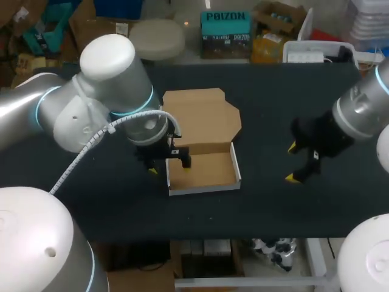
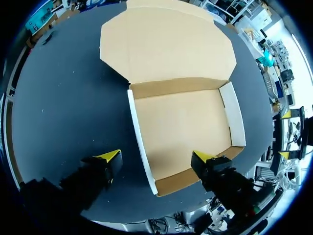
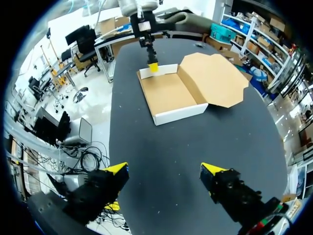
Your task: Assemble the packaging by folding the flat box into shape, placing the metal phone stand inside, and closing the box properly
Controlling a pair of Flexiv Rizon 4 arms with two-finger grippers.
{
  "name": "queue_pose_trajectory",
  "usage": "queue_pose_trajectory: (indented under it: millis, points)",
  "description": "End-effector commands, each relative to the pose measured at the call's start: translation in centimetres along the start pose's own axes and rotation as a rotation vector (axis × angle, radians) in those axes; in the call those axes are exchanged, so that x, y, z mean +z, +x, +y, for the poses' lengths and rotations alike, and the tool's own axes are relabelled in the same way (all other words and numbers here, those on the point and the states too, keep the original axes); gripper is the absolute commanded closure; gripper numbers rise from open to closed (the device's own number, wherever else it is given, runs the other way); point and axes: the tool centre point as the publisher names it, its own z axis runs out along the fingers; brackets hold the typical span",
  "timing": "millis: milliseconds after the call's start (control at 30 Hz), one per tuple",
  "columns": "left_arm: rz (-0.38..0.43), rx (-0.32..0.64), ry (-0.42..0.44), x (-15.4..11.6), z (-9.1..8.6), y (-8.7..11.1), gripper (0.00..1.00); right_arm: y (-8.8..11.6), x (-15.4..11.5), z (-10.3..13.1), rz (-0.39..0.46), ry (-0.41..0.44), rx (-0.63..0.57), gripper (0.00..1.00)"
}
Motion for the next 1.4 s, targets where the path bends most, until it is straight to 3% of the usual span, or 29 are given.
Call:
queue_pose_trajectory:
  millis: [33,300,667,1167,1400]
  points:
    - [0.120,0.070,0.066,-1.2,1.6,-0.3,0.00,0.1,-0.4,-0.2,0.006,-0.008,-0.002,0.00]
    - [0.253,0.298,0.151,-3.5,3.8,0.5,0.00,0.0,-0.8,-0.4,0.014,-0.028,-0.008,0.00]
    - [0.277,0.476,0.197,-6.1,6.1,1.0,0.00,0.2,-1.3,-0.7,0.019,-0.048,-0.005,0.00]
    - [0.196,0.474,0.212,-8.9,7.5,-0.7,0.00,1.2,-2.8,-2.0,0.011,-0.063,0.058,0.00]
    - [0.187,0.362,0.208,-10.6,8.6,-2.6,0.00,1.4,-3.9,-2.6,0.007,-0.038,0.156,0.00]
